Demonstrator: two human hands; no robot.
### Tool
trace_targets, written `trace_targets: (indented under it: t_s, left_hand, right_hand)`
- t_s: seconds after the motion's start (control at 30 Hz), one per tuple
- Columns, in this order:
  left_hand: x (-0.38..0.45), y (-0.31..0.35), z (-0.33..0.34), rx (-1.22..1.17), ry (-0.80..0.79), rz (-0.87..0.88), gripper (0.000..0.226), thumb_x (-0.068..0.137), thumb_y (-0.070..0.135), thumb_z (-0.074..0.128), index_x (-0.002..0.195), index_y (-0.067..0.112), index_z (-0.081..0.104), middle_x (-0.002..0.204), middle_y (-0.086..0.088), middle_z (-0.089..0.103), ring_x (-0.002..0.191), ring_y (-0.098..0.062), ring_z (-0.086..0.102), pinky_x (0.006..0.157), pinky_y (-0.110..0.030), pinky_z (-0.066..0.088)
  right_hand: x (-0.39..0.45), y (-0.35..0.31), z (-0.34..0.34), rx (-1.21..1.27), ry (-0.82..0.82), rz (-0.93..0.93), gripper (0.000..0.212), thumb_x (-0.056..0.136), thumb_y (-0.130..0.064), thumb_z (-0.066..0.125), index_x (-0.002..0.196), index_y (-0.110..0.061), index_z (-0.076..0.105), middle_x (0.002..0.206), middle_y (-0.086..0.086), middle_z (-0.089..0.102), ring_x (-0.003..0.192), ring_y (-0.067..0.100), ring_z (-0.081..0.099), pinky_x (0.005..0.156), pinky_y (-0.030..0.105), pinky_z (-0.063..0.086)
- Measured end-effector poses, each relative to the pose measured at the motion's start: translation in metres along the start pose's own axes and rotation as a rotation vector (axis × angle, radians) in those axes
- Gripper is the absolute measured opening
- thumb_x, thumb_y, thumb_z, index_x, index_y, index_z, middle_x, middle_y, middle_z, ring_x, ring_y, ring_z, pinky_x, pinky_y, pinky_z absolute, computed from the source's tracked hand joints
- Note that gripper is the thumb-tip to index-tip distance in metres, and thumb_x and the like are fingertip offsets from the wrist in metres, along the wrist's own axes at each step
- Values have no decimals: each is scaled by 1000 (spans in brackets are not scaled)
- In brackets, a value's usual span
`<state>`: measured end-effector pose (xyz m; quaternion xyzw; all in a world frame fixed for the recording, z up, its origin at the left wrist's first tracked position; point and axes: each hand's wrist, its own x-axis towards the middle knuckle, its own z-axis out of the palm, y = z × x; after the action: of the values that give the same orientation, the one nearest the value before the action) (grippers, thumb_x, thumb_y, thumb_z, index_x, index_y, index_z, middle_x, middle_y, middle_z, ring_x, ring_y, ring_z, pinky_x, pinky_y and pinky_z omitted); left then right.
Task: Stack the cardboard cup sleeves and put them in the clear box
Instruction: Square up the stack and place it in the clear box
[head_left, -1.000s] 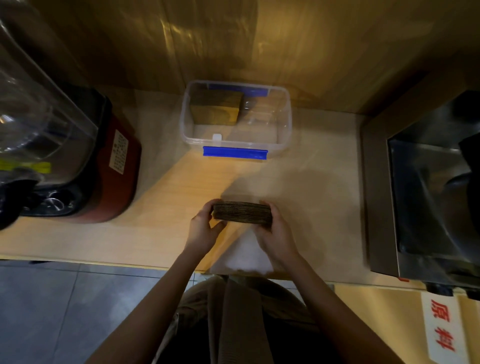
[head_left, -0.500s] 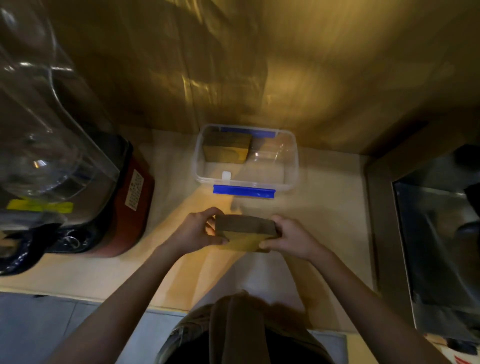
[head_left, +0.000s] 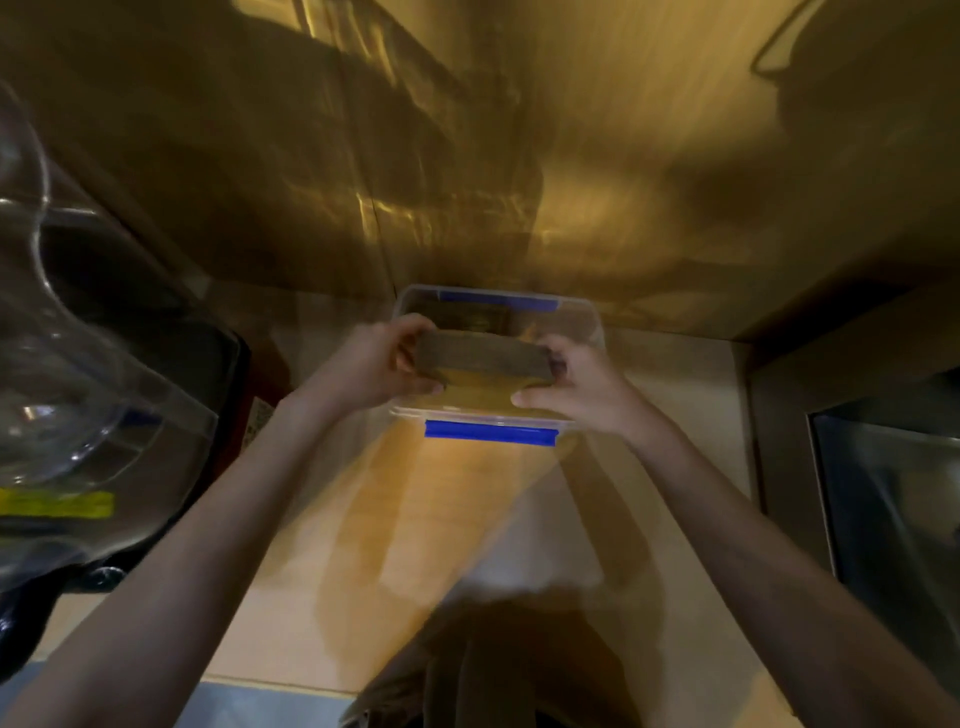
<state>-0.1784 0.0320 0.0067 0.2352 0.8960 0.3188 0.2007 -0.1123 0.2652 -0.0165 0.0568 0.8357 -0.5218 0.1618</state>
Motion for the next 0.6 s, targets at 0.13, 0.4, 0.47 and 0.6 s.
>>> trace_targets:
  t_s: [0.13,0.4,0.47,0.6]
  left_hand:
    - [22,-11,6,111,61,-39,57,68,16,75,119,12,51,115,-14,59,101,-24,56,82,-32,47]
    - [41,-49,41,477,81,-102,53,75,24,67,121,9,46,149,-18,23,135,-35,20,109,-47,25]
    - [43,-57,45,500,85,-87,50,75,25,66,118,7,49,153,-18,16,140,-38,9,112,-52,16]
    - [49,-62,53,556,68,-94,51,71,28,68,114,7,52,156,-17,6,142,-38,4,113,-54,7]
  right_hand:
    - [25,5,14,-39,112,0,52,69,-14,77,115,-11,54,109,13,67,97,23,64,90,46,52]
    - [57,28,52,-280,164,81,56,74,-22,73,123,-14,47,115,9,65,103,23,62,80,23,43]
    - [61,31,58,-262,157,94,53,74,-21,72,120,-14,48,113,10,65,104,23,61,79,22,41]
    - [71,32,69,-189,162,190,53,73,-13,71,119,-10,45,115,14,61,107,27,57,79,24,39]
